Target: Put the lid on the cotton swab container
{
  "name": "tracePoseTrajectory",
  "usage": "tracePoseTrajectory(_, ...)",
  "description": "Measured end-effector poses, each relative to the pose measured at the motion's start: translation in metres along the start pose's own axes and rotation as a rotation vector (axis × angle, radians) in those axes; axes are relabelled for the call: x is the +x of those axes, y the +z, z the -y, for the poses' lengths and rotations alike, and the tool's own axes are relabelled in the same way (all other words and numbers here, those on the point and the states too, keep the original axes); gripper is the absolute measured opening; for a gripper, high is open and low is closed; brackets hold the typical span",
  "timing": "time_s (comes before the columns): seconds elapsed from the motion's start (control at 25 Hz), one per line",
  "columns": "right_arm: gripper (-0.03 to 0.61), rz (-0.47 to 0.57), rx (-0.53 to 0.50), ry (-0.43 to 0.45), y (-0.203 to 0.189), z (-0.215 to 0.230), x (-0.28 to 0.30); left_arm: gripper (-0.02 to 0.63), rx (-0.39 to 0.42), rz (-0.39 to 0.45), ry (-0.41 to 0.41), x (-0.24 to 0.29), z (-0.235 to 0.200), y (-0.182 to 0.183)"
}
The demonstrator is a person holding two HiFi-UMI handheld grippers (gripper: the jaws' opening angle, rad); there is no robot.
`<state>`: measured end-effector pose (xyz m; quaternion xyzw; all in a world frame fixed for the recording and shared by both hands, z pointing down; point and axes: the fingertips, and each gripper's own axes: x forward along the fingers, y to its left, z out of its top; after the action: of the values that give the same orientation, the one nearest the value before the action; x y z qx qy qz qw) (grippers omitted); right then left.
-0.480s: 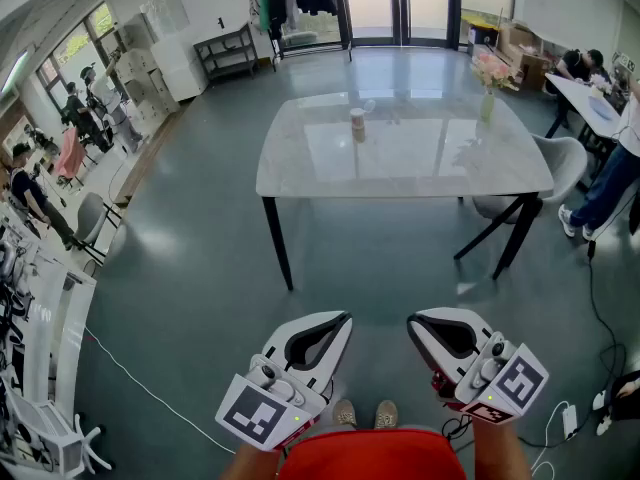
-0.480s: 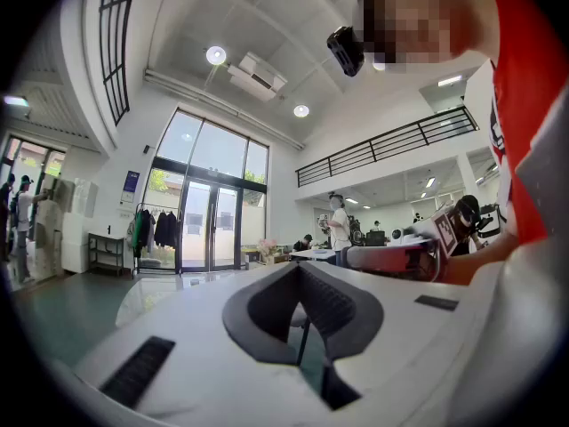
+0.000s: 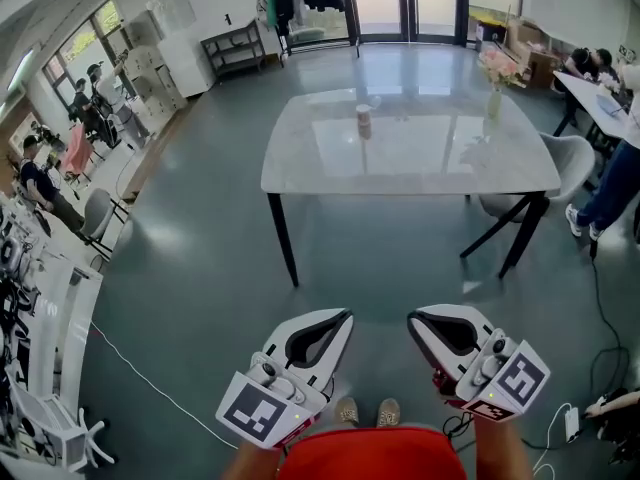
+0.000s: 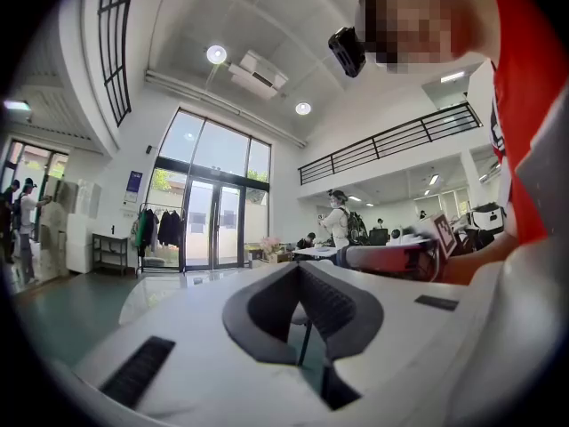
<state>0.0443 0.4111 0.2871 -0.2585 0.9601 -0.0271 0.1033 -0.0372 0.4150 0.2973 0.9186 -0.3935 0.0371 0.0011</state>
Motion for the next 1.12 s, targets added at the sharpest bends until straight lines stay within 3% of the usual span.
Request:
tracePoseTrajectory(0.24,0.005,0.014,0.009,0.018,0.002,0.002,0.0,0.012,0.002,-0.001,0.007,0.003,-0.001,0.0)
tracePoseTrajectory(0.4,0.006,0.032,0.032,0.006,0.008,0.014,-0.004,0.012,0.031,0.081,0.024,0.01,-0.006,0.013)
tracePoseTrajectory(1.12,0.006,0.002,-0.045,-0.001,0.021,0.075,-0.015,0.012,0.067,0.096,0.091,0.058,-0.018,0.022)
